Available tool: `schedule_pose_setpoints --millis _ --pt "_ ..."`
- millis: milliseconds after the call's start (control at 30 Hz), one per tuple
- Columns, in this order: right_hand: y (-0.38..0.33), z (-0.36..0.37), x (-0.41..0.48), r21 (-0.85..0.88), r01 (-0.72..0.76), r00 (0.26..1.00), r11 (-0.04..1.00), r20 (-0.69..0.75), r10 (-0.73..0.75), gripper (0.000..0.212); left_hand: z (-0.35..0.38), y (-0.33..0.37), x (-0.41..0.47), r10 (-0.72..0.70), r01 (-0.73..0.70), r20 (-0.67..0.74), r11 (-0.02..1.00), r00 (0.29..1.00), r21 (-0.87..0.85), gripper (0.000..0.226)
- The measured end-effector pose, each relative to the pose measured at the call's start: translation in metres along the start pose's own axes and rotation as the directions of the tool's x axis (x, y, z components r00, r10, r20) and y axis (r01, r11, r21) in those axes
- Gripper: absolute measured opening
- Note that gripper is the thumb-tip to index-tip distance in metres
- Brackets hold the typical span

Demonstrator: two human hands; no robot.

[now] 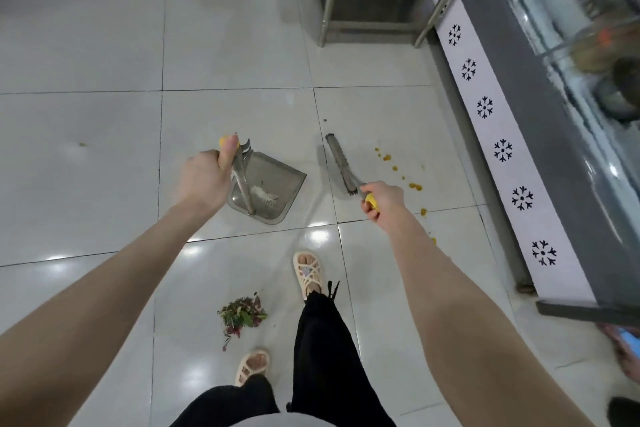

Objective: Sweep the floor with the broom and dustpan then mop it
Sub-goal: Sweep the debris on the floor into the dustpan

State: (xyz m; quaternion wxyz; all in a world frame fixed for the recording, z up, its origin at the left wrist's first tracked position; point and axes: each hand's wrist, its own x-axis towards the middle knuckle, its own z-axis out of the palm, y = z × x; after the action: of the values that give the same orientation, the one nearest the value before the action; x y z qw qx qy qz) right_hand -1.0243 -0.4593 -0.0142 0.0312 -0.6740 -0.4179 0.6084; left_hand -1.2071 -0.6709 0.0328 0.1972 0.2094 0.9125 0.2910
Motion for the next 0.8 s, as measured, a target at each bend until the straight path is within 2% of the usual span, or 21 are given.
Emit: schedule_pose_setpoints --millis 167,267,400,467,533,633,700,800 --pt "-0.083 0.019 0.075 -0.107 0.011 1.0 0.994 0.024 -0.009 0.005 0.019 0.032 0.061 -0.052 0.053 -0.065 0.998 0.997 0.023 0.073" --pt "-0.125 0.032 0.117 -0.197 0.037 0.999 0.98 0.033 -0.031 0.017 0.026 0.051 0.104 -0.077 0.082 -0.082 0.995 0.994 0.062 0.078" --pt "-0.17 0.048 0.161 -0.291 0.09 0.996 0.953 0.034 -0.083 0.011 0.03 0.074 0.148 -0.094 0.103 -0.119 0.992 0.988 0.07 0.085" --pt "-0.187 0.056 0.179 -0.349 0.117 0.993 0.93 0.031 -0.113 0.005 0.032 0.083 0.163 -0.073 0.085 -0.132 0.993 0.989 0.085 0.092" --pt "-0.202 0.063 0.198 -0.423 0.138 0.99 0.896 0.024 -0.141 0.008 0.036 0.088 0.177 -0.043 0.058 -0.121 0.991 0.992 0.117 0.094" --pt "-0.221 0.074 0.224 -0.518 0.146 0.988 0.843 0.028 -0.154 0.009 0.038 0.09 0.195 -0.1 0.114 -0.138 0.988 0.985 0.1 0.098" --pt "-0.229 0.082 0.233 -0.545 0.139 0.99 0.827 0.057 -0.13 0.002 0.038 0.088 0.2 -0.12 0.133 -0.156 0.988 0.98 0.073 0.096" --pt "-0.231 0.09 0.238 -0.565 0.109 0.993 0.818 0.099 -0.064 0.003 0.039 0.086 0.202 -0.112 0.125 -0.166 0.989 0.98 0.073 0.091"
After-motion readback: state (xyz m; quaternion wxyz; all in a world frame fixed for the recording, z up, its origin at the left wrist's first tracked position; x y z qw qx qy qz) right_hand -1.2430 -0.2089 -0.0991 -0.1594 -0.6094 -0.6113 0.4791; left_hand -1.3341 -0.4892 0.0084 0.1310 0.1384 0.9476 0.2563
